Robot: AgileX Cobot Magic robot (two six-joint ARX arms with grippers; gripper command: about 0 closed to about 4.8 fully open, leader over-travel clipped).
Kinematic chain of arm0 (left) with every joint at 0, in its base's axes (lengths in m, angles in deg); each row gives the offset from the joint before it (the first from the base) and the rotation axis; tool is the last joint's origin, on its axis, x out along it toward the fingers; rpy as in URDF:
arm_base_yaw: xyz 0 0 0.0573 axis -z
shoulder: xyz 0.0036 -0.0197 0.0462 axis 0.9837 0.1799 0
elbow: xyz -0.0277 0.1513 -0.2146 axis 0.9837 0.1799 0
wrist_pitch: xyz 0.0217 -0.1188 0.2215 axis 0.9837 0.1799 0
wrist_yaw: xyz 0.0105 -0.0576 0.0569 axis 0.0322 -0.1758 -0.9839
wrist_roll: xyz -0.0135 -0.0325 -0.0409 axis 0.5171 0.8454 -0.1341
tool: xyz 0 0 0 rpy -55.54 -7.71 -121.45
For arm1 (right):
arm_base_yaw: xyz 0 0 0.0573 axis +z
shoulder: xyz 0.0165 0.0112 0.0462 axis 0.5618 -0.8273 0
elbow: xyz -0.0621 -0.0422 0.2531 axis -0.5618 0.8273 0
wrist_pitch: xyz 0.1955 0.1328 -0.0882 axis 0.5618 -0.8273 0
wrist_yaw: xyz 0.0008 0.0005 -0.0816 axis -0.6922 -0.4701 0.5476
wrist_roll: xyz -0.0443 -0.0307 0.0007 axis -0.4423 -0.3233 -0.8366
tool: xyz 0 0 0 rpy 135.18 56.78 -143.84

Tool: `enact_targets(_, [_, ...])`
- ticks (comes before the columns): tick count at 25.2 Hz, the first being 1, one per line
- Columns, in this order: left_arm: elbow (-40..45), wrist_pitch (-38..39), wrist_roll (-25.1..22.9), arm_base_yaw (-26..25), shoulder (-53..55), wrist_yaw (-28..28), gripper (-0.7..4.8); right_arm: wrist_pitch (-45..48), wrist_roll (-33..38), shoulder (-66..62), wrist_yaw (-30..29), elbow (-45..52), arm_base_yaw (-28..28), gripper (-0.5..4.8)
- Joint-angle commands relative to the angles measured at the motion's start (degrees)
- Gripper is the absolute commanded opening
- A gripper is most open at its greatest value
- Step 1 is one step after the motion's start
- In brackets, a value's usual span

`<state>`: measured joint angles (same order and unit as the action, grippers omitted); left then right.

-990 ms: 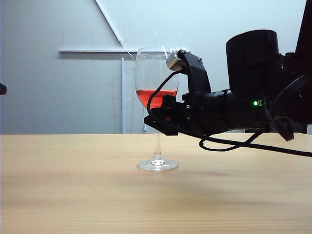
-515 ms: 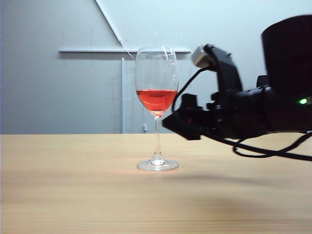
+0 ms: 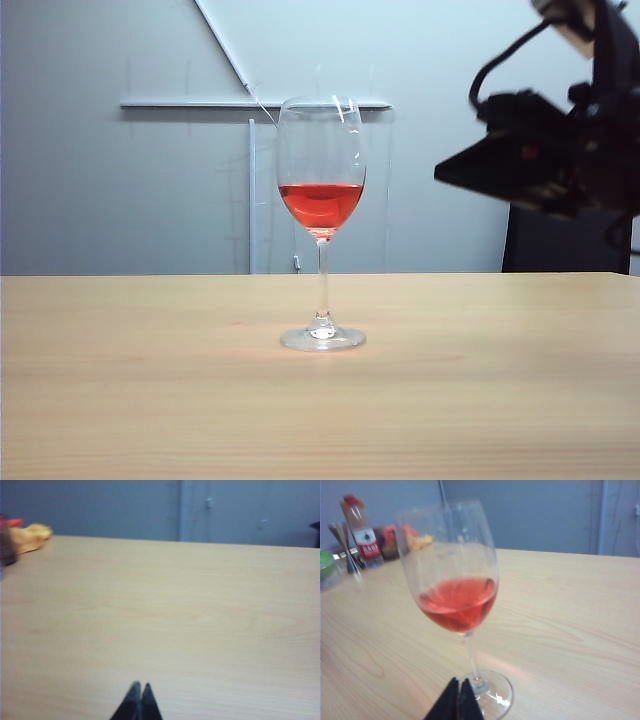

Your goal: Gently pick up the goblet, rotate it counterclockwise for two full turns (viewing from above), and then place it back on the table.

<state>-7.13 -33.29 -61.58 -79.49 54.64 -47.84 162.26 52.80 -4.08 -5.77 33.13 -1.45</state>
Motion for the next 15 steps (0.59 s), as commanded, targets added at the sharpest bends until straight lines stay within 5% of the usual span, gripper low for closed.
enact_targets(1, [-0.1, -0.1, -0.3, -0.5, 0.1, 0.0, -0.05, -9.4, 0.1, 8.0, 0.4, -0.3, 0.1, -0.08])
enact_targets(8, [-0.1, 0.0, -0.3, -0.5, 0.1, 0.3, -0.05, -28.8, 0.2, 26.3, 10.1, -0.6, 0.1, -0.08])
enact_targets(15, [-0.1, 0.0, -0.3, -0.5, 0.1, 0.3, -0.04, -31.5, -0.2, 31.7, 11.7, -0.5, 0.0, -0.08])
